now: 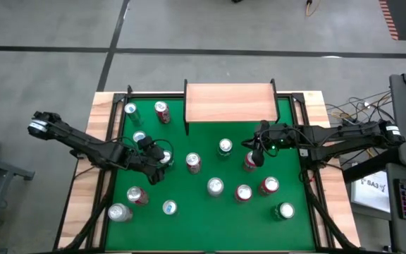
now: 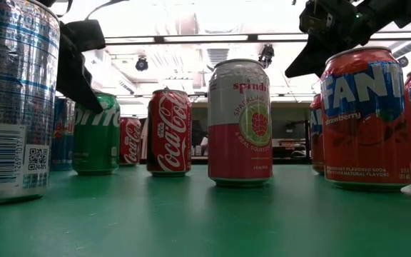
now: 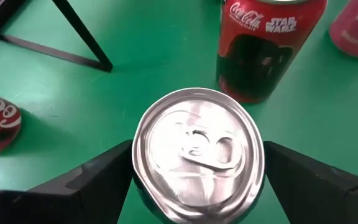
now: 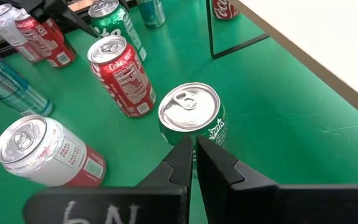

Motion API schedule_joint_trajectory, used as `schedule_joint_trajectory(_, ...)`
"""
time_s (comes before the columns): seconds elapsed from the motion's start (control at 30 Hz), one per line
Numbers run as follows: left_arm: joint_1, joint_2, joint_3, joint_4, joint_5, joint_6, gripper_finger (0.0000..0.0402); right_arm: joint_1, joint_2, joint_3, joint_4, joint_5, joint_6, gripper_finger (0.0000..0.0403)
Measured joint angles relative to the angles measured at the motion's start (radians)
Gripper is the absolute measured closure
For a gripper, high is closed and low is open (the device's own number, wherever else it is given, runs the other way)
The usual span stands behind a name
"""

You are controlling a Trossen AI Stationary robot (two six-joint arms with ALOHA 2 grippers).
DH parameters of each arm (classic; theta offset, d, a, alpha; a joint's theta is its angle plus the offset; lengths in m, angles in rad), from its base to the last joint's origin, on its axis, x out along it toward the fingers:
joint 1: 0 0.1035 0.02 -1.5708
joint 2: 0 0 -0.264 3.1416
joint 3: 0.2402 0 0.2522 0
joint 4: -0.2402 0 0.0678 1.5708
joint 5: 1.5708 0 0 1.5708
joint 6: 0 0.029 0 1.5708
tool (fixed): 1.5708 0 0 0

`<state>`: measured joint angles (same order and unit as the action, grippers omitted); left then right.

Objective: Place canned beverage on shelf
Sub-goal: Put the middle green soda can on the shelf

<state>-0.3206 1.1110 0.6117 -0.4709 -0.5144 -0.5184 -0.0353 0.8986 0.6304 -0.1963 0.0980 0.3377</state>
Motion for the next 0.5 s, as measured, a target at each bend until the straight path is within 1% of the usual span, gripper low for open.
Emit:
schedule_joint_trajectory(0.27,0.0,0.0,0.0,0.0,-0.003,-0.043,0.0117,0.0,0.0,0.0,0.0,0.008,-0.025,0.039)
schedule_joint_trajectory(0.5,0.0,0.0,0.0,0.0,-0.004,-0.06,0.0118,0.0,0.0,0.0,0.0,0.008,-0.025,0.039)
